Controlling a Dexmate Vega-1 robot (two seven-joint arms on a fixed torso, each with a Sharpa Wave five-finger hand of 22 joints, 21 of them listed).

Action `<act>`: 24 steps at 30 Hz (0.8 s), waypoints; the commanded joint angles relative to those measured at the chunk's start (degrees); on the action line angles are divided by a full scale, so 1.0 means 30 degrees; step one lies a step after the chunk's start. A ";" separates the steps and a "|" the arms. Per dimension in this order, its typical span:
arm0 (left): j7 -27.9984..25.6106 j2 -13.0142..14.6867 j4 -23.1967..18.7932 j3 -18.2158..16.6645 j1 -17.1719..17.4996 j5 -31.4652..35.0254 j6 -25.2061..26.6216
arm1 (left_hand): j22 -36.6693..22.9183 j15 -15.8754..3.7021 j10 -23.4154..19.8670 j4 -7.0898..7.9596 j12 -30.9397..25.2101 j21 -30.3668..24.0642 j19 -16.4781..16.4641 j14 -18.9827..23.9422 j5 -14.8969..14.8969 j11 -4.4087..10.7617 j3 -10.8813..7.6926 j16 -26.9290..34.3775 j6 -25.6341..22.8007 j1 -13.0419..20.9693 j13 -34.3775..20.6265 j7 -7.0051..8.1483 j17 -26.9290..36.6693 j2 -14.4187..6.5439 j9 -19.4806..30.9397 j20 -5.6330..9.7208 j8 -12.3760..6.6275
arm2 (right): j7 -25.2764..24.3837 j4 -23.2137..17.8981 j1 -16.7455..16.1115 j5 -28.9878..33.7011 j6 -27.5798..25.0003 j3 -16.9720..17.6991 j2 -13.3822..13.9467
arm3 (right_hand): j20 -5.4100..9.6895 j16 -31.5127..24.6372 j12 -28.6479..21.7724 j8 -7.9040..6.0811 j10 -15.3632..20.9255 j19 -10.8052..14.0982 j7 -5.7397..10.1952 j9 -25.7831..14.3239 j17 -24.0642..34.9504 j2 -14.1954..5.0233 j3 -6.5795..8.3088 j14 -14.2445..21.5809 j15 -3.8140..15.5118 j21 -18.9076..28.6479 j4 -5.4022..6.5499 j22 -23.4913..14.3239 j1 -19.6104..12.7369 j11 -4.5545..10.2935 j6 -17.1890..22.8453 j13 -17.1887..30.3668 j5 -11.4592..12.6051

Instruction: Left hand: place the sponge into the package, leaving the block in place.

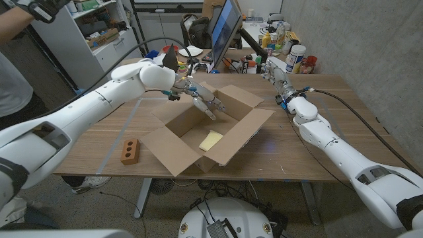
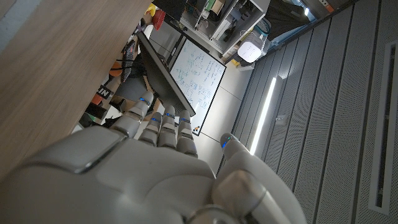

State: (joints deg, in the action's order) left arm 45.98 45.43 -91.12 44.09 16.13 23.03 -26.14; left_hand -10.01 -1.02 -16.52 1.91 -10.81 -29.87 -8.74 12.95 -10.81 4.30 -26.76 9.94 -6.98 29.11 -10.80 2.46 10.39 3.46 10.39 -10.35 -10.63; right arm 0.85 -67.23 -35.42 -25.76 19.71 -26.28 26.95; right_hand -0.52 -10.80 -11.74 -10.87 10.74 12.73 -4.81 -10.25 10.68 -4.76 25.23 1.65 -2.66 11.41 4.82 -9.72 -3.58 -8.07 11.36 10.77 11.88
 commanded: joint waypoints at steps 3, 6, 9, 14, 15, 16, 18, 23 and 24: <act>-0.0834 0.0219 -0.0407 -0.0467 0.0181 0.0246 -0.0100 | -0.0062 0.0031 0.0214 -0.0024 -0.0020 0.0127 0.0209 -0.0224 -0.0087 -0.0063 0.0104 0.0067 -0.0102 -0.0115 -0.0057 0.0007 0.0022 -0.0073 0.0038 -0.0041 -0.0061 | -0.0153 -0.0164 -0.0025 0.0009 -0.0060 0.0032 0.0002 | -0.0118 -0.0014 0.0081 -0.0024 0.0090 0.0095 -0.0050 -0.0090 -0.0006 0.0101 -0.0020 0.0039 -0.0075 -0.0069 -0.0023 -0.0069 0.0096 -0.0008 0.0189 0.0106 0.0073; -0.1293 0.0295 -0.0478 -0.0694 0.0338 0.0260 -0.0099 | -0.0065 0.0088 0.0437 -0.0051 0.0019 0.0243 0.0348 -0.0395 -0.0104 -0.0138 0.0113 0.0052 -0.0003 -0.0106 -0.0057 0.0048 0.0013 -0.0102 0.0037 -0.0044 -0.0021 | -0.0028 -0.0137 -0.0008 -0.0052 -0.0060 0.0032 0.0017 | -0.0111 -0.0011 0.0084 -0.0020 0.0082 0.0098 -0.0053 -0.0090 -0.0006 0.0098 -0.0021 0.0033 -0.0082 -0.0068 -0.0026 -0.0069 0.0096 -0.0027 0.0181 0.0106 0.0073; -0.1436 0.0331 -0.0565 -0.0848 0.0403 0.0174 0.0060 | -0.0068 0.0111 0.0759 -0.0071 0.0077 0.0380 0.0505 -0.0620 -0.0122 -0.0163 0.0133 0.0037 0.0173 -0.0117 -0.0056 0.0074 0.0009 -0.0136 0.0036 -0.0068 0.0037 | -0.0044 -0.0133 -0.0019 0.0018 -0.0008 0.0017 0.0049 | -0.0106 -0.0013 0.0082 -0.0021 0.0088 0.0095 -0.0057 -0.0090 -0.0007 0.0100 -0.0023 0.0039 -0.0083 -0.0069 -0.0029 -0.0069 0.0095 -0.0026 0.0187 0.0106 0.0073; -0.1972 0.0417 -0.0720 -0.1053 0.0564 0.0286 -0.0050 | -0.0073 0.0118 0.1032 -0.0094 0.0090 0.0551 0.0716 -0.0906 -0.0142 -0.0165 0.0148 0.0013 0.0251 -0.0121 -0.0056 0.0092 0.0005 -0.0193 0.0036 -0.0094 0.0045 | -0.0034 -0.0154 -0.0086 -0.0021 0.0084 0.0053 0.0053 | -0.0124 -0.0012 0.0086 -0.0020 0.0079 0.0093 -0.0064 -0.0090 -0.0007 0.0098 -0.0024 0.0036 -0.0083 -0.0070 -0.0034 -0.0069 0.0093 -0.0030 0.0186 0.0106 0.0073; -0.1971 0.0417 -0.0724 -0.1054 0.0566 0.0287 -0.0043 | -0.0075 0.0121 0.1089 -0.0100 0.0095 0.0577 0.0742 -0.0962 -0.0145 -0.0111 0.0152 0.0008 0.0286 -0.0122 -0.0056 0.0102 0.0004 -0.0200 0.0036 -0.0088 0.0053 | -0.0088 -0.0222 -0.0123 -0.0064 0.0024 0.0084 0.0052 | -0.0115 -0.0014 0.0084 -0.0019 0.0083 0.0095 -0.0074 -0.0090 -0.0008 0.0098 -0.0024 0.0044 -0.0094 -0.0069 -0.0035 -0.0069 0.0092 -0.0015 0.0184 0.0105 0.0073; -0.1951 0.0424 -0.0821 -0.1026 0.0519 0.0473 -0.0010 | -0.0075 0.0139 0.1123 -0.0108 0.0091 0.0617 0.0804 -0.1006 -0.0148 -0.0132 0.0153 0.0008 0.0314 -0.0117 -0.0056 0.0126 0.0002 -0.0211 0.0036 -0.0057 0.0059 | -0.0100 -0.0283 -0.0133 -0.0065 -0.0054 0.0085 0.0085 | -0.0112 -0.0010 0.0087 -0.0018 0.0077 0.0093 -0.0070 -0.0090 -0.0008 0.0098 -0.0025 0.0034 -0.0084 -0.0070 -0.0036 -0.0069 0.0092 -0.0023 0.0181 0.0105 0.0073; -0.2381 0.0473 -0.0907 -0.1208 0.0687 0.0501 -0.0035 | -0.0078 0.0195 0.1315 -0.0128 0.0116 0.0694 0.0886 -0.1279 -0.0154 -0.0207 0.0162 -0.0047 0.0372 -0.0111 -0.0055 0.0140 -0.0004 -0.0232 0.0036 -0.0045 0.0065 | -0.0125 -0.0292 -0.0151 -0.0064 -0.0008 0.0100 0.0078 | -0.0118 -0.0011 0.0085 -0.0021 0.0081 0.0096 -0.0059 -0.0090 -0.0008 0.0098 -0.0026 0.0037 -0.0088 -0.0069 -0.0037 -0.0069 0.0092 -0.0016 0.0192 0.0105 0.0073; -0.2926 0.0554 -0.1068 -0.1562 0.0925 0.0297 0.0085 | -0.0093 0.0276 0.1773 -0.0093 0.0097 0.1003 0.1258 -0.1768 -0.0193 -0.0385 0.0121 0.0010 0.0574 -0.0145 -0.0054 0.0230 0.0021 -0.0573 0.0038 -0.0070 0.0080 | -0.0033 -0.0258 -0.0159 -0.0069 0.0096 0.0104 0.0100 | -0.0113 -0.0011 0.0086 -0.0024 0.0078 0.0093 -0.0064 -0.0090 -0.0009 0.0097 -0.0028 0.0038 -0.0079 -0.0070 -0.0043 -0.0069 0.0090 -0.0031 0.0200 0.0106 0.0073; -0.2985 0.0567 -0.1069 -0.1596 0.0944 0.0260 0.0060 | -0.0100 0.0353 0.1851 -0.0009 0.0068 0.1064 0.1293 -0.1869 -0.0230 -0.0443 0.0014 0.0051 0.0599 -0.0155 -0.0055 0.0194 0.0052 -0.0933 0.0040 -0.0095 0.0065 | -0.0033 -0.0275 -0.0164 -0.0080 0.0074 0.0109 0.0105 | -0.0109 -0.0008 0.0086 -0.0024 0.0079 0.0091 -0.0069 -0.0090 -0.0009 0.0096 -0.0028 0.0031 -0.0079 -0.0071 -0.0044 -0.0069 0.0090 -0.0034 0.0201 0.0105 0.0073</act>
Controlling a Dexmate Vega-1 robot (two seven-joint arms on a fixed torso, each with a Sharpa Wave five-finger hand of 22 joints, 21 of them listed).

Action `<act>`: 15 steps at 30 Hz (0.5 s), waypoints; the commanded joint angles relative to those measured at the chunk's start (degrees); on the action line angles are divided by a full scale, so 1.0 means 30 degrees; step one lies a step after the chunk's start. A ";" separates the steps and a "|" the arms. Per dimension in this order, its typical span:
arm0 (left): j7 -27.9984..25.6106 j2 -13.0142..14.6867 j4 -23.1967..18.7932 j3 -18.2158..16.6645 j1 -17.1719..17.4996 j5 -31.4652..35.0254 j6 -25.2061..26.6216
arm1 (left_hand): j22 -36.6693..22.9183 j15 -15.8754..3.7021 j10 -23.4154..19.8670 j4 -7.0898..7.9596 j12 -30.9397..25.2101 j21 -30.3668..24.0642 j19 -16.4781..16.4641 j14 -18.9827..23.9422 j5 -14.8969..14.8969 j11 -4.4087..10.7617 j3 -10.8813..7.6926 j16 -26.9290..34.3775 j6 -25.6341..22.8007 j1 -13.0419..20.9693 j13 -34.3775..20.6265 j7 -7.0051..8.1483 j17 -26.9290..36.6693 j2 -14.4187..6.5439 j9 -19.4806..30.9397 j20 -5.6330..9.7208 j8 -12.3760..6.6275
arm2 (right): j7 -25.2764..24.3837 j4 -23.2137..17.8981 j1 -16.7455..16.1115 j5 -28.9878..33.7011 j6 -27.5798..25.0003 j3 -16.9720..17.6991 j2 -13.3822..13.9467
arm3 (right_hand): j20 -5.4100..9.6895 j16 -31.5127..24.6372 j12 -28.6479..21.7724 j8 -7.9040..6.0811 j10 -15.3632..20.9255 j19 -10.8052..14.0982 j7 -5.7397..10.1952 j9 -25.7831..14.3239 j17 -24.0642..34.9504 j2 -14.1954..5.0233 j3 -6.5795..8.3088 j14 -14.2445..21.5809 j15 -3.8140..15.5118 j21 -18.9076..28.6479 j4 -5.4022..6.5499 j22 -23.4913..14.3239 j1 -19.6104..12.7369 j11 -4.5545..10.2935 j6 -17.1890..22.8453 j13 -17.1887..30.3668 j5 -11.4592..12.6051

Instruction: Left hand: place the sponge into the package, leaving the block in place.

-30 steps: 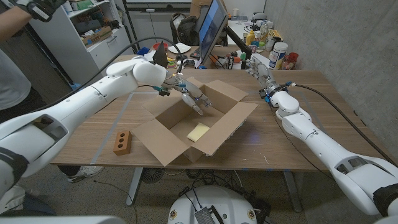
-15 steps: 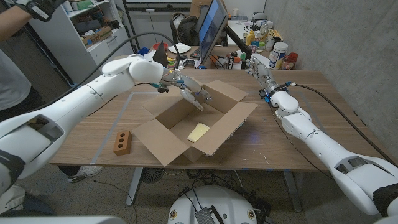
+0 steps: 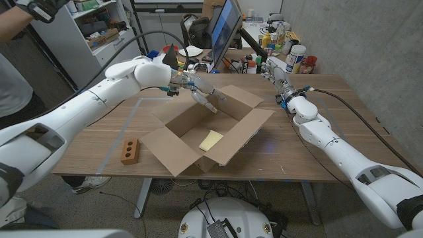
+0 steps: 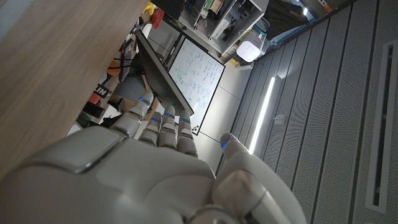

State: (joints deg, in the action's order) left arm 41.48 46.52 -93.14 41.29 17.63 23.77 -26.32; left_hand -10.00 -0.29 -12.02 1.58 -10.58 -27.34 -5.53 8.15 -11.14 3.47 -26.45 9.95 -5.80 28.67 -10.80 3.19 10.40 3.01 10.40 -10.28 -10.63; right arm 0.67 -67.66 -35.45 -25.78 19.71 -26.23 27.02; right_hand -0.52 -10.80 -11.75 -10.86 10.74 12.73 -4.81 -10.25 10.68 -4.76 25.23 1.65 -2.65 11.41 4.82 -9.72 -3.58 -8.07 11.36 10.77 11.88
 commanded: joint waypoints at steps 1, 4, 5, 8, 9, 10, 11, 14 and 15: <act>-0.1487 0.0218 -0.0455 -0.0723 0.0471 -0.0087 0.0198 | -0.0105 0.0155 0.0403 0.0146 -0.0021 0.0272 0.0281 -0.0325 -0.0138 -0.0151 -0.0146 0.0070 0.0224 -0.0020 -0.0056 -0.0093 0.0061 -0.0970 0.0038 -0.0166 0.0060 | 0.0071 -0.0080 -0.0144 -0.0053 0.0160 0.0082 0.0079 | -0.0110 -0.0007 0.0086 -0.0027 0.0078 0.0096 -0.0063 -0.0091 -0.0008 0.0096 -0.0029 0.0030 -0.0077 -0.0069 -0.0044 -0.0069 0.0091 -0.0024 0.0208 0.0105 0.0073; -0.1667 0.0280 -0.0549 -0.0860 0.0538 -0.0148 0.0235 | -0.0119 0.0215 0.0527 0.0380 -0.0080 0.0376 0.0302 -0.0418 -0.0180 -0.0112 -0.0321 0.0161 0.0303 -0.0153 -0.0059 -0.0092 0.0114 -0.1684 0.0042 -0.0246 0.0049 | 0.0051 -0.0124 -0.0151 -0.0050 0.0158 0.0099 0.0099 | -0.0109 -0.0009 0.0087 -0.0021 0.0077 0.0090 -0.0058 -0.0091 -0.0009 0.0096 -0.0031 0.0038 -0.0079 -0.0071 -0.0049 -0.0069 0.0089 -0.0034 0.0198 0.0105 0.0073; -0.1703 0.0283 -0.0559 -0.0878 0.0556 -0.0156 0.0260 | -0.0120 0.0200 0.0529 0.0393 -0.0084 0.0384 0.0310 -0.0423 -0.0179 -0.0106 -0.0323 0.0165 0.0298 -0.0167 -0.0059 -0.0082 0.0116 -0.1710 0.0043 -0.0255 0.0045 | 0.0060 -0.0104 -0.0146 -0.0044 0.0189 0.0098 0.0094 | -0.0128 -0.0008 0.0084 -0.0025 0.0084 0.0093 -0.0063 -0.0091 -0.0009 0.0097 -0.0032 0.0035 -0.0080 -0.0070 -0.0050 -0.0069 0.0090 -0.0027 0.0207 0.0105 0.0072; -0.2200 0.0332 -0.0598 -0.1082 0.0712 -0.0145 0.0208 | -0.0123 0.0178 0.0547 0.0468 -0.0106 0.0427 0.0339 -0.0470 -0.0159 -0.0048 -0.0286 0.0173 0.0308 -0.0283 -0.0060 0.0006 0.0122 -0.1777 0.0044 -0.0246 0.0037 | 0.0152 -0.0029 -0.0111 -0.0085 0.0229 0.0101 0.0079 | -0.0110 -0.0014 0.0081 -0.0020 0.0093 0.0090 -0.0077 -0.0091 -0.0009 0.0101 -0.0037 0.0048 -0.0081 -0.0071 -0.0052 -0.0069 0.0092 -0.0061 0.0197 0.0105 0.0072; -0.2285 0.0317 -0.0554 -0.1119 0.0744 -0.0228 0.0195 | -0.0124 0.0160 0.0605 0.0506 -0.0102 0.0460 0.0364 -0.0522 -0.0139 0.0054 -0.0237 0.0169 0.0330 -0.0366 -0.0060 0.0047 0.0121 -0.1770 0.0044 -0.0240 0.0039 | 0.0143 -0.0006 -0.0109 -0.0046 0.0278 0.0092 0.0081 | -0.0127 -0.0008 0.0081 -0.0021 0.0093 0.0087 -0.0086 -0.0091 -0.0008 0.0102 -0.0039 0.0034 -0.0072 -0.0072 -0.0052 -0.0069 0.0094 -0.0045 0.0202 0.0105 0.0071; -0.2297 0.0307 -0.0496 -0.1105 0.0715 -0.0260 0.0109 | -0.0125 0.0149 0.0629 0.0525 -0.0106 0.0477 0.0367 -0.0535 -0.0125 -0.0011 -0.0196 0.0174 0.0352 -0.0422 -0.0059 0.0081 0.0119 -0.1747 0.0043 -0.0237 0.0043 | 0.0143 -0.0001 -0.0108 -0.0044 0.0285 0.0092 0.0079 | -0.0138 -0.0010 0.0079 -0.0019 0.0096 0.0077 -0.0071 -0.0090 -0.0007 0.0106 -0.0043 0.0037 -0.0080 -0.0076 -0.0051 -0.0069 0.0098 -0.0026 0.0196 0.0105 0.0070; -0.2303 0.0318 -0.0504 -0.1149 0.0727 -0.0335 0.0171 | -0.0124 0.0138 0.0649 0.0539 -0.0110 0.0495 0.0375 -0.0577 -0.0112 0.0031 -0.0156 0.0166 0.0377 -0.0472 -0.0059 0.0106 0.0117 -0.1718 0.0042 -0.0245 0.0049 | 0.0124 0.0016 -0.0096 -0.0054 0.0230 0.0094 0.0072 | -0.0145 -0.0008 0.0078 -0.0019 0.0100 0.0088 -0.0079 -0.0091 -0.0006 0.0108 -0.0047 0.0032 -0.0078 -0.0071 -0.0050 -0.0069 0.0102 -0.0042 0.0197 0.0105 0.0070; -0.2621 0.0316 -0.0397 -0.1222 0.0770 -0.0339 -0.0004 | -0.0124 0.0150 0.0745 0.0566 -0.0103 0.0547 0.0409 -0.0659 -0.0082 0.0002 -0.0041 0.0158 0.0408 -0.0600 -0.0059 0.0144 0.0108 -0.1616 0.0037 -0.0245 0.0050 | 0.0106 0.0054 -0.0065 -0.0102 0.0160 0.0098 0.0022 | -0.0122 -0.0012 0.0077 -0.0024 0.0103 0.0093 -0.0070 -0.0090 -0.0006 0.0108 -0.0048 0.0041 -0.0083 -0.0070 -0.0051 -0.0069 0.0102 -0.0047 0.0211 0.0105 0.0070; -0.2571 0.0314 -0.0383 -0.1209 0.0745 -0.0376 -0.0001 | -0.0124 0.0160 0.0763 0.0586 -0.0115 0.0598 0.0473 -0.0722 -0.0068 0.0014 0.0030 0.0149 0.0429 -0.0682 -0.0059 0.0183 0.0105 -0.1557 0.0035 -0.0268 0.0052 | 0.0106 0.0057 -0.0064 -0.0100 0.0165 0.0097 0.0021 | -0.0127 -0.0010 0.0078 -0.0022 0.0102 0.0089 -0.0074 -0.0090 -0.0006 0.0106 -0.0048 0.0036 -0.0072 -0.0071 -0.0052 -0.0069 0.0102 -0.0051 0.0206 0.0105 0.0070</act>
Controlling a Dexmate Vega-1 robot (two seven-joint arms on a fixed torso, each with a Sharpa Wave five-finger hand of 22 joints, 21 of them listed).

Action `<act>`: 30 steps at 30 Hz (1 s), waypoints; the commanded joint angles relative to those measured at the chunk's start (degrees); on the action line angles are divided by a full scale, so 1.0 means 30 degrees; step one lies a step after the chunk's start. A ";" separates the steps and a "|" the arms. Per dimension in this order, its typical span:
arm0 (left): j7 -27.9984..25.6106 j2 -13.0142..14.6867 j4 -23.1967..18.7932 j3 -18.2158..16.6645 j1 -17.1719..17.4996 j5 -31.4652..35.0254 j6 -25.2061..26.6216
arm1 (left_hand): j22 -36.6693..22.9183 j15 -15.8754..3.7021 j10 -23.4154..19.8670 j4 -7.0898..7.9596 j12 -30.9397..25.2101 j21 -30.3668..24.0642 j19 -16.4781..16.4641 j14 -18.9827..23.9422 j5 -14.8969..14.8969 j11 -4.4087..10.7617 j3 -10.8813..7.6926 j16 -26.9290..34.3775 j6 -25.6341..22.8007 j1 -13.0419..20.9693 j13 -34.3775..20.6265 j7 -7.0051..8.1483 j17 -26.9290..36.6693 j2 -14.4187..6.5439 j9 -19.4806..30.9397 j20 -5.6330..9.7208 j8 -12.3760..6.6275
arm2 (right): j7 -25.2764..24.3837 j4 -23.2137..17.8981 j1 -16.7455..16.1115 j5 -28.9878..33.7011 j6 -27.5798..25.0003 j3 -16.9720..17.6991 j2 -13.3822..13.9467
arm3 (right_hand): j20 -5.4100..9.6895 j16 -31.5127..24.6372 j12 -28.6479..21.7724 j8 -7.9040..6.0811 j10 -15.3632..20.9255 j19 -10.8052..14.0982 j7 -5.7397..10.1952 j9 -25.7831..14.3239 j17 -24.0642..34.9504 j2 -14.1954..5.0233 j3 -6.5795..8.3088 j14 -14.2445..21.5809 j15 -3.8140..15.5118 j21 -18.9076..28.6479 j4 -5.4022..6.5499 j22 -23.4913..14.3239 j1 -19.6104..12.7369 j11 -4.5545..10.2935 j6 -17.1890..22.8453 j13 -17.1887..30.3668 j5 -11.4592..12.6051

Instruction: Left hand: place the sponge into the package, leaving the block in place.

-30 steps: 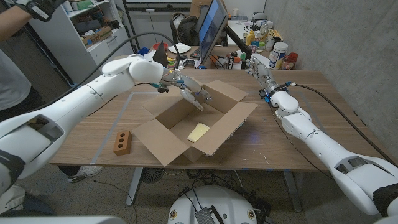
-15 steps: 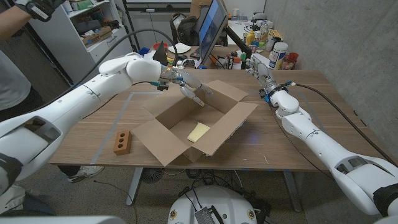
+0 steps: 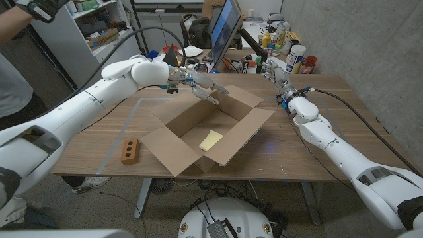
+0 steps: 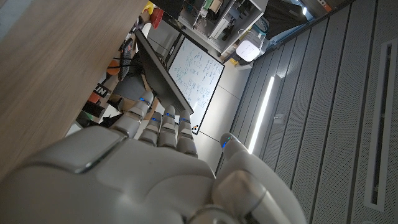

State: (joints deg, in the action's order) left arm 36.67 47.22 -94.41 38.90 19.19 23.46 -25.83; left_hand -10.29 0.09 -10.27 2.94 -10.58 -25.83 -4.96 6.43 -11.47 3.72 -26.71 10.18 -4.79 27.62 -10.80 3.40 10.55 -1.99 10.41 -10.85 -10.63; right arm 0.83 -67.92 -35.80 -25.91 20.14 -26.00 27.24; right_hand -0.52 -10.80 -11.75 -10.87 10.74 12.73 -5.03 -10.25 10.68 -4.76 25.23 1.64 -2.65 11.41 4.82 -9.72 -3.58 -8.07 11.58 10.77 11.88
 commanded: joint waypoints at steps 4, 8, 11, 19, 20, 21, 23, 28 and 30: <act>-0.1390 0.0113 0.0040 -0.0648 0.0374 -0.0457 -0.0137 | -0.0032 0.0085 0.0353 0.0230 -0.0111 0.0234 0.0429 -0.0290 0.0069 0.0027 0.0351 0.0073 0.0260 -0.0622 -0.0059 0.0221 0.0053 0.0279 0.0027 -0.0120 0.0088 | 0.0204 0.0442 0.0204 -0.0045 0.0183 -0.0027 -0.0148 | -0.0132 -0.0009 0.0075 -0.0016 0.0109 0.0078 -0.0006 -0.0090 -0.0006 0.0102 -0.0050 0.0035 -0.0079 -0.0075 -0.0053 -0.0069 0.0102 -0.0051 0.0123 0.0105 0.0070; -0.1905 0.0193 0.0009 -0.0824 0.0527 -0.0354 -0.0238 | -0.0035 0.0055 0.0479 0.0326 -0.0114 0.0325 0.0488 -0.0423 0.0073 0.0082 0.0550 0.0073 0.0263 -0.0882 -0.0059 0.0298 0.0056 0.0421 0.0021 -0.0142 0.0067 | 0.0242 0.0565 0.0288 0.0044 0.0236 -0.0081 -0.0153 | -0.0133 -0.0010 0.0081 -0.0019 0.0096 0.0077 0.0008 -0.0090 -0.0007 0.0099 -0.0050 0.0038 -0.0081 -0.0075 -0.0057 -0.0069 0.0100 -0.0029 0.0130 0.0105 0.0071; -0.2151 0.0273 -0.0150 -0.0942 0.0668 -0.0242 -0.0118 | -0.0037 0.0047 0.0401 0.0394 -0.0180 0.0397 0.0539 -0.0428 0.0067 -0.0014 0.0687 0.0106 0.0206 -0.1065 -0.0058 0.0302 0.0056 0.0517 0.0017 -0.0158 0.0030 | 0.0169 0.0437 0.0254 -0.0027 0.0082 -0.0049 -0.0155 | -0.0133 -0.0009 0.0081 -0.0017 0.0095 0.0083 -0.0014 -0.0091 -0.0008 0.0098 -0.0051 0.0037 -0.0082 -0.0073 -0.0059 -0.0069 0.0099 -0.0034 0.0128 0.0105 0.0072; -0.2912 0.0423 -0.0508 -0.1355 0.1072 -0.0197 0.0246 | -0.0039 0.0000 0.0407 0.0481 -0.0223 0.0552 0.0704 -0.0557 0.0058 0.0085 0.0946 0.0103 0.0173 -0.1369 -0.0056 0.0405 0.0051 0.0763 0.0005 -0.0158 0.0011 | 0.0230 0.0515 0.0387 0.0035 0.0091 -0.0107 -0.0183 | -0.0138 -0.0007 0.0089 -0.0019 0.0076 0.0082 -0.0010 -0.0090 -0.0008 0.0098 -0.0056 0.0030 -0.0089 -0.0073 -0.0066 -0.0069 0.0099 -0.0021 0.0137 0.0105 0.0073; -0.2987 0.0429 -0.0501 -0.1375 0.1102 -0.0212 0.0232 | -0.0039 0.0005 0.0432 0.0490 -0.0217 0.0564 0.0713 -0.0571 0.0057 0.0089 0.0973 0.0103 0.0170 -0.1400 -0.0056 0.0410 0.0051 0.0791 0.0004 -0.0161 0.0010 | 0.0229 0.0516 0.0388 0.0037 0.0093 -0.0108 -0.0183 | -0.0139 -0.0009 0.0084 -0.0020 0.0088 0.0076 0.0000 -0.0090 -0.0008 0.0098 -0.0057 0.0037 -0.0098 -0.0075 -0.0067 -0.0069 0.0098 -0.0020 0.0140 0.0105 0.0073; -0.3653 0.0465 -0.0400 -0.1610 0.1363 -0.0293 -0.0015 | -0.0039 -0.0003 0.0450 0.0498 -0.0214 0.0580 0.0731 -0.0590 0.0056 0.0077 0.1000 0.0100 0.0171 -0.1430 -0.0056 0.0422 0.0051 0.0818 0.0003 -0.0170 0.0010 | 0.0422 0.0644 0.0438 0.0052 0.0280 -0.0141 -0.0175 | -0.0144 -0.0010 0.0084 -0.0022 0.0087 0.0081 0.0003 -0.0090 -0.0009 0.0099 -0.0057 0.0039 -0.0094 -0.0073 -0.0069 -0.0069 0.0097 -0.0027 0.0146 0.0105 0.0074; -0.3828 0.0536 -0.0443 -0.1766 0.1506 -0.0468 0.0070 | -0.0040 0.0003 0.0416 0.0534 -0.0242 0.0623 0.0759 -0.0593 0.0049 0.0063 0.1095 0.0117 0.0131 -0.1545 -0.0055 0.0418 0.0050 0.0910 0.0001 -0.0168 -0.0007 | 0.0277 0.0490 0.0370 0.0075 0.0160 -0.0114 -0.0126 | -0.0142 -0.0007 0.0086 -0.0016 0.0083 0.0076 0.0003 -0.0091 -0.0008 0.0098 -0.0059 0.0031 -0.0092 -0.0075 -0.0068 -0.0069 0.0100 -0.0021 0.0130 0.0105 0.0074; -0.4380 0.0601 -0.0481 -0.2048 0.1835 -0.0760 0.0113 | -0.0042 -0.0006 0.0332 0.0590 -0.0294 0.0682 0.0768 -0.0595 0.0030 0.0109 0.1239 0.0143 -0.0003 -0.1720 -0.0052 0.0426 0.0046 0.1038 -0.0004 -0.0184 -0.0054 | 0.0295 0.0511 0.0294 -0.0008 0.0277 -0.0047 -0.0125 | -0.0137 -0.0009 0.0088 -0.0017 0.0079 0.0074 0.0007 -0.0090 -0.0008 0.0095 -0.0061 0.0036 -0.0080 -0.0075 -0.0070 -0.0069 0.0100 -0.0025 0.0136 0.0105 0.0074; -0.4364 0.0667 -0.0650 -0.1993 0.1775 -0.0407 0.0201 | -0.0043 -0.0015 0.0331 0.0607 -0.0299 0.0709 0.0788 -0.0600 0.0022 0.0105 0.1283 0.0148 -0.0024 -0.1774 -0.0051 0.0427 0.0045 0.1074 -0.0006 -0.0209 -0.0059 | 0.0260 0.0409 0.0270 -0.0020 0.0162 -0.0049 -0.0106 | -0.0136 -0.0008 0.0089 -0.0018 0.0074 0.0081 -0.0011 -0.0091 -0.0008 0.0093 -0.0062 0.0032 -0.0079 -0.0072 -0.0071 -0.0069 0.0100 -0.0019 0.0139 0.0105 0.0074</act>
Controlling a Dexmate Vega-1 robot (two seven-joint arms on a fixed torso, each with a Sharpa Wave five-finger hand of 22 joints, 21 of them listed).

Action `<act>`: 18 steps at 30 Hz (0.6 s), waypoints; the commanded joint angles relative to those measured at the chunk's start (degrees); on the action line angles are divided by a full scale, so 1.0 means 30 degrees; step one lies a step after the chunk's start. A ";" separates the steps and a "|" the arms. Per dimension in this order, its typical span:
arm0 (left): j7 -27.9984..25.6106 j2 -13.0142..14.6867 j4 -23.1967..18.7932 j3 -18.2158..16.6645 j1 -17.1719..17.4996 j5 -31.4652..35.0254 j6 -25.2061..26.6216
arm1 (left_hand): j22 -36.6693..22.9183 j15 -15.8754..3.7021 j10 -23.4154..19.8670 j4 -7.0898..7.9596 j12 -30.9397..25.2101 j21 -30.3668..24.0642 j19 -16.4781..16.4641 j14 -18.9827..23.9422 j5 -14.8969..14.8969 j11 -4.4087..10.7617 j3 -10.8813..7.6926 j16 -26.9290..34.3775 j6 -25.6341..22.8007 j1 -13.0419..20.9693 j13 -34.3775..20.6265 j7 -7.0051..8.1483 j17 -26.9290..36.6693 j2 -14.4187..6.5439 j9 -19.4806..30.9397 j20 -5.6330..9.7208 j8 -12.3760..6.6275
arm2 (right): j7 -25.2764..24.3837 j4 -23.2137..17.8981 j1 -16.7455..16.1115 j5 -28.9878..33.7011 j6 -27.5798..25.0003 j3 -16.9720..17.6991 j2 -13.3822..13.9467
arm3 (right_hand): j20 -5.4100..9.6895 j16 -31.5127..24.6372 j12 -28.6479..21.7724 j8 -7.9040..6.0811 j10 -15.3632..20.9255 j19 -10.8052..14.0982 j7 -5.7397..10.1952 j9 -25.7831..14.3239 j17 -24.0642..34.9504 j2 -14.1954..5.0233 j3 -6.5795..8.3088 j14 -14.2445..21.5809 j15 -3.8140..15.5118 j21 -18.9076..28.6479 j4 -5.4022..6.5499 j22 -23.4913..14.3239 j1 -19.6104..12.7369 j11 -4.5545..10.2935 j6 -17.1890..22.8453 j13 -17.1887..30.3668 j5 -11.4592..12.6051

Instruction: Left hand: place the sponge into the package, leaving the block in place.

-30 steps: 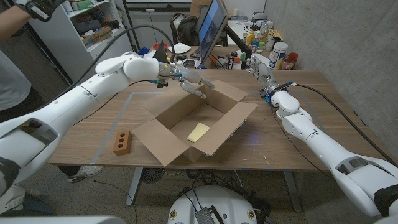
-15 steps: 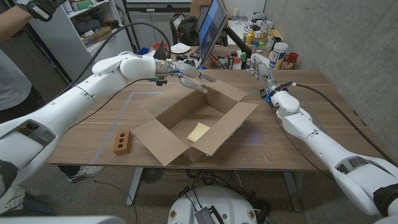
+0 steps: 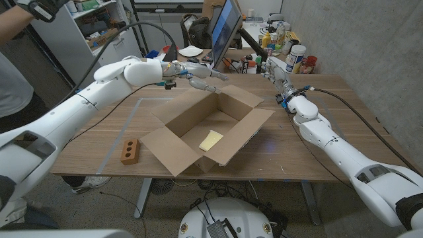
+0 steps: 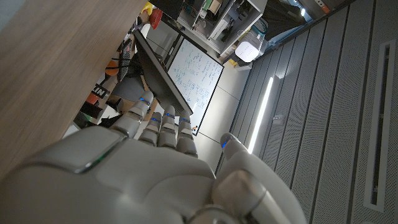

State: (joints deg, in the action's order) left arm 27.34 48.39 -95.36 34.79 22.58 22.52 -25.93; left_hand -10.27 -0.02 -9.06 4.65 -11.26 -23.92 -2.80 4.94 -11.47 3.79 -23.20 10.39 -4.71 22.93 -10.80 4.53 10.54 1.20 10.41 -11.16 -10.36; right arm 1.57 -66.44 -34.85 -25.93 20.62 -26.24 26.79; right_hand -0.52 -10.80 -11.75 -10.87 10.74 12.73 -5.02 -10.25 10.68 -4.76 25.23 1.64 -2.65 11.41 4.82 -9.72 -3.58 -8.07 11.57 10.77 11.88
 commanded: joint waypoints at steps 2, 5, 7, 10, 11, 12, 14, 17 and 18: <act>-0.1300 0.0293 -0.0407 -0.0714 0.0724 -0.0279 0.0338 | -0.0048 0.0010 -0.0056 0.0050 -0.0073 0.0091 0.0073 -0.0105 0.0012 0.0083 0.0154 0.0084 -0.0053 -0.0260 -0.0051 0.0050 0.0047 0.0041 -0.0008 -0.0109 -0.0149 | -0.0032 -0.0108 -0.0056 0.0029 0.0019 0.0031 0.0063 | -0.0132 -0.0006 0.0088 -0.0018 0.0078 0.0078 -0.0011 -0.0091 -0.0007 0.0093 -0.0063 0.0027 -0.0073 -0.0074 -0.0071 -0.0069 0.0101 -0.0002 0.0142 0.0105 0.0074; -0.1560 0.0315 -0.0425 -0.0791 0.0821 -0.0256 0.0310 | -0.0049 0.0048 -0.0012 0.0081 -0.0065 0.0134 0.0096 -0.0149 -0.0006 0.0076 0.0222 0.0078 -0.0039 -0.0348 -0.0049 0.0087 0.0044 0.0091 -0.0011 -0.0091 -0.0138 | 0.0065 -0.0106 -0.0046 -0.0010 0.0030 0.0036 0.0088 | -0.0126 -0.0009 0.0091 -0.0015 0.0070 0.0074 -0.0018 -0.0091 -0.0007 0.0092 -0.0064 0.0033 -0.0075 -0.0075 -0.0072 -0.0069 0.0102 0.0011 0.0135 0.0105 0.0074; -0.1442 0.0344 -0.0519 -0.0929 0.0929 -0.0670 0.0642 | -0.0050 0.0018 0.0051 0.0098 -0.0046 0.0162 0.0114 -0.0172 -0.0017 0.0136 0.0262 0.0077 -0.0027 -0.0400 -0.0048 0.0107 0.0042 0.0118 -0.0012 -0.0083 -0.0131 | -0.0063 -0.0293 -0.0122 0.0070 -0.0043 0.0031 0.0151 | -0.0125 -0.0008 0.0090 -0.0016 0.0071 0.0080 -0.0029 -0.0091 -0.0008 0.0091 -0.0065 0.0032 -0.0072 -0.0073 -0.0074 -0.0069 0.0101 0.0005 0.0137 0.0105 0.0075; -0.1440 0.0383 -0.0538 -0.0957 0.0926 -0.0690 0.0837 | -0.0051 0.0026 0.0066 0.0127 -0.0051 0.0222 0.0180 -0.0217 -0.0036 0.0139 0.0324 0.0072 -0.0009 -0.0481 -0.0047 0.0148 0.0039 0.0158 -0.0014 -0.0116 -0.0121 | -0.0084 -0.0438 -0.0192 0.0009 -0.0103 0.0054 0.0154 | -0.0134 -0.0008 0.0088 -0.0019 0.0076 0.0071 -0.0022 -0.0090 -0.0009 0.0091 -0.0064 0.0034 -0.0071 -0.0076 -0.0079 -0.0069 0.0096 0.0010 0.0148 0.0105 0.0075; -0.1494 0.0379 -0.0520 -0.0971 0.0947 -0.0734 0.0838 | -0.0052 0.0043 0.0108 0.0142 -0.0040 0.0243 0.0195 -0.0247 -0.0044 0.0118 0.0351 0.0066 -0.0003 -0.0519 -0.0047 0.0196 0.0038 0.0172 -0.0015 -0.0125 -0.0117 | -0.0104 -0.0470 -0.0198 0.0022 -0.0139 0.0050 0.0166 | -0.0141 -0.0009 0.0089 -0.0017 0.0075 0.0074 -0.0026 -0.0090 -0.0009 0.0092 -0.0065 0.0037 -0.0077 -0.0074 -0.0080 -0.0069 0.0096 0.0012 0.0143 0.0105 0.0075; -0.1127 0.0375 -0.0524 -0.0973 0.0905 -0.1117 0.1140 | -0.0053 0.0050 0.0173 0.0159 -0.0021 0.0270 0.0217 -0.0285 -0.0054 0.0043 0.0378 0.0059 0.0010 -0.0560 -0.0046 0.0204 0.0037 0.0180 -0.0015 -0.0134 -0.0112 | -0.0094 -0.0518 -0.0241 -0.0016 -0.0106 0.0060 0.0148 | -0.0131 -0.0008 0.0089 -0.0020 0.0074 0.0074 -0.0019 -0.0090 -0.0010 0.0092 -0.0065 0.0035 -0.0074 -0.0075 -0.0082 -0.0069 0.0095 0.0010 0.0149 0.0105 0.0076; -0.1603 0.0432 -0.0497 -0.1077 0.1041 -0.0925 0.1040 | -0.0054 0.0087 0.0194 0.0174 -0.0020 0.0296 0.0234 -0.0307 -0.0063 0.0075 0.0405 0.0058 0.0008 -0.0601 -0.0046 0.0229 0.0036 0.0189 -0.0016 -0.0150 -0.0112 | -0.0107 -0.0603 -0.0269 0.0077 -0.0101 0.0029 0.0210 | -0.0139 -0.0006 0.0083 -0.0020 0.0089 0.0072 -0.0037 -0.0090 -0.0010 0.0093 -0.0067 0.0030 -0.0075 -0.0075 -0.0083 -0.0069 0.0096 0.0013 0.0151 0.0105 0.0076; -0.1838 0.0473 -0.0515 -0.1220 0.1153 -0.1038 0.1212 | -0.0056 0.0102 0.0329 0.0197 0.0020 0.0350 0.0288 -0.0422 -0.0077 0.0030 0.0446 0.0028 0.0070 -0.0662 -0.0045 0.0281 0.0032 0.0200 -0.0018 -0.0158 -0.0087 | -0.0281 -0.0823 -0.0368 0.0068 -0.0202 0.0077 0.0223 | -0.0144 -0.0009 0.0088 -0.0016 0.0079 0.0078 -0.0025 -0.0090 -0.0010 0.0094 -0.0068 0.0039 -0.0072 -0.0073 -0.0086 -0.0069 0.0094 -0.0038 0.0143 0.0105 0.0076; -0.1957 0.0490 -0.0529 -0.1262 0.1193 -0.1027 0.1235 | -0.0057 0.0115 0.0354 0.0207 0.0021 0.0391 0.0347 -0.0432 -0.0085 0.0000 0.0465 0.0032 0.0106 -0.0691 -0.0044 0.0316 0.0030 0.0205 -0.0019 -0.0165 -0.0074 | -0.0281 -0.0852 -0.0374 0.0059 -0.0239 0.0078 0.0231 | -0.0137 -0.0007 0.0089 -0.0019 0.0075 0.0079 -0.0024 -0.0090 -0.0011 0.0095 -0.0069 0.0034 -0.0069 -0.0073 -0.0088 -0.0069 0.0093 -0.0002 0.0149 0.0105 0.0076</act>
State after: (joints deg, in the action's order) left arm 23.65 49.34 -96.65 32.55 24.78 20.55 -23.65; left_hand -10.27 0.32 -8.46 5.36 -11.26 -23.05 -2.39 4.04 -11.47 3.83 -22.03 10.39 -4.39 21.35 -10.80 4.83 10.54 1.71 10.41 -11.58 -10.58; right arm 1.55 -67.54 -35.30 -25.91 20.67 -26.14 27.13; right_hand -0.52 -10.80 -11.74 -10.87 10.74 12.73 -5.02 -10.25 10.68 -4.76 24.99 1.64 -2.65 11.41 4.58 -9.72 -3.58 -8.07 11.57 10.77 11.88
